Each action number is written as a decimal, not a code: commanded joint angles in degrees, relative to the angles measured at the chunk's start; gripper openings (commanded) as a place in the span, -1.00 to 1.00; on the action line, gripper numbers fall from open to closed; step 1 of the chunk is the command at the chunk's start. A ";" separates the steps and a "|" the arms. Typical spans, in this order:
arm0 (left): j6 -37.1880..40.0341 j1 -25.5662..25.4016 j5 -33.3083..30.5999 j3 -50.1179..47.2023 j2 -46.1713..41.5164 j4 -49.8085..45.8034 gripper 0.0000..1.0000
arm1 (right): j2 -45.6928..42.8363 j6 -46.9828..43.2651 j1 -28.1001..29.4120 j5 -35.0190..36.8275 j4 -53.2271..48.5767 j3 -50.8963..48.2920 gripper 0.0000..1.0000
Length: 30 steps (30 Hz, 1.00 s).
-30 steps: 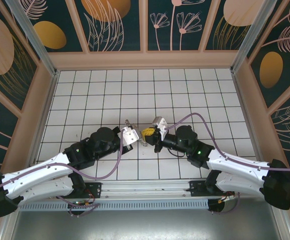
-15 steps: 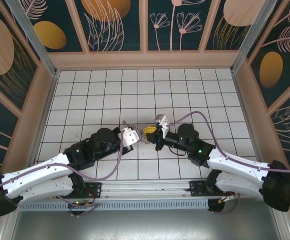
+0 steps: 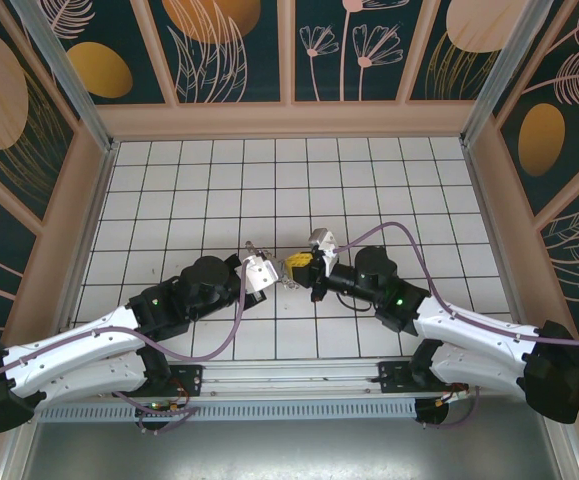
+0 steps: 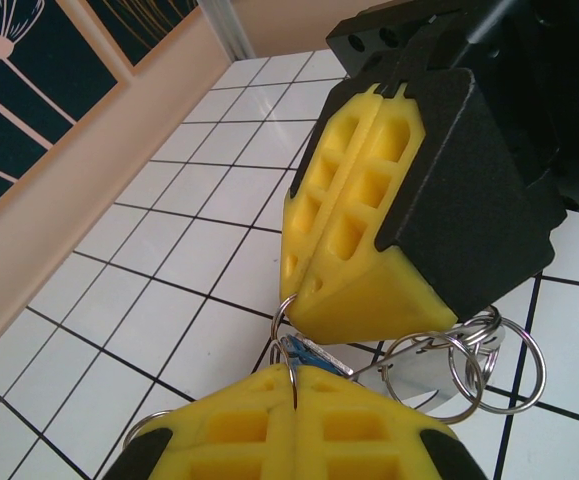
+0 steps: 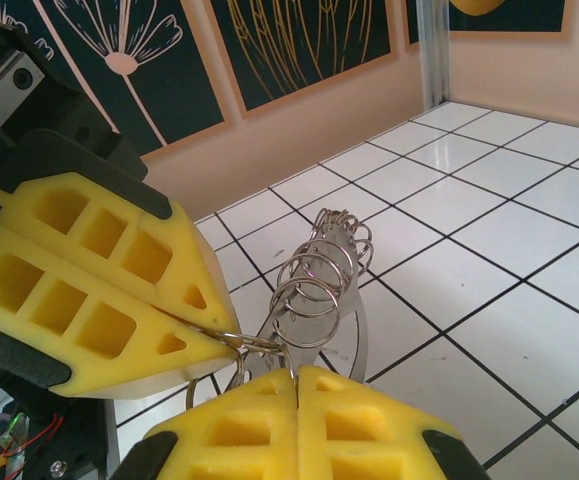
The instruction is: Put the keys on the keyring
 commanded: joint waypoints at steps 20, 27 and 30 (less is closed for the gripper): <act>0.31 -1.40 5.36 -2.01 -4.82 4.73 -1.00 | 0.07 -1.48 -0.83 -6.08 2.08 1.26 -1.00; 0.01 -1.41 7.25 -2.41 -6.33 5.36 -1.00 | -2.80 -3.33 -0.67 -7.10 1.81 0.24 -0.89; -0.15 -1.33 8.20 -2.52 -6.76 5.52 -1.00 | -2.84 -4.37 -0.37 -5.97 0.00 0.70 -0.75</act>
